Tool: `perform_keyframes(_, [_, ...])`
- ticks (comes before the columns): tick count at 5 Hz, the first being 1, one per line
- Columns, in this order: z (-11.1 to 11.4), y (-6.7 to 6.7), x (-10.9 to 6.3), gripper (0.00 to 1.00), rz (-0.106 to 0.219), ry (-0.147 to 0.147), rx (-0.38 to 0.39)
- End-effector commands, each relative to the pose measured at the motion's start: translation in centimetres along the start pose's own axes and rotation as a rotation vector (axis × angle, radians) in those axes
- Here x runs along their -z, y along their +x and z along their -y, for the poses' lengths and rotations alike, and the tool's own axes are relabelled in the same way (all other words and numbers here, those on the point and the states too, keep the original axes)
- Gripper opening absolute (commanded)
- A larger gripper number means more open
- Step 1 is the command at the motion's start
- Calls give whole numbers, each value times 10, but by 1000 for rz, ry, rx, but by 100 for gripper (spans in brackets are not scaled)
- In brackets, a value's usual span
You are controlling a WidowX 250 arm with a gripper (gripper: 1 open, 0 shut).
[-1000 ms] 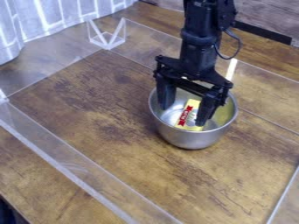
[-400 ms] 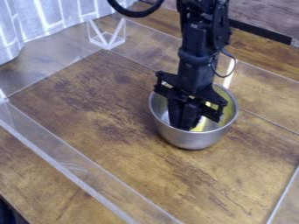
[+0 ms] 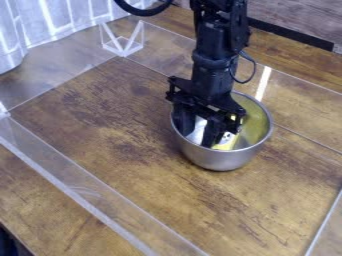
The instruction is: Remove the yellow object from inside the silver pot and put it on the table
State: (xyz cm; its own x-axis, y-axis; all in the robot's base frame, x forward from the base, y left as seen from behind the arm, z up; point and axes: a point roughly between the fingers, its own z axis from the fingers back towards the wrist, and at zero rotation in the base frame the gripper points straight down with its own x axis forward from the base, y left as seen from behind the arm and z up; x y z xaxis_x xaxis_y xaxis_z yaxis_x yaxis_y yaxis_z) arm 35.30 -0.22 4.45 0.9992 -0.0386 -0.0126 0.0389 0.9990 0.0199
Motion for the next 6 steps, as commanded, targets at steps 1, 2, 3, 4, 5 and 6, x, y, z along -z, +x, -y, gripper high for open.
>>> perform_keyframes(1, [-4,9,-32,100,90,14,69])
perform_keyframes(2, [-10,17,-37,0,86,13,61])
perform_keyframes(3, [-15,26,-63,0,107,26,62])
perform_keyframes(4, [-30,33,-62,100,104,30,92])
perform_keyframes(5, [-45,36,-56,100,104,29,122])
perform_keyframes(6, [-52,36,-58,0,100,33,157])
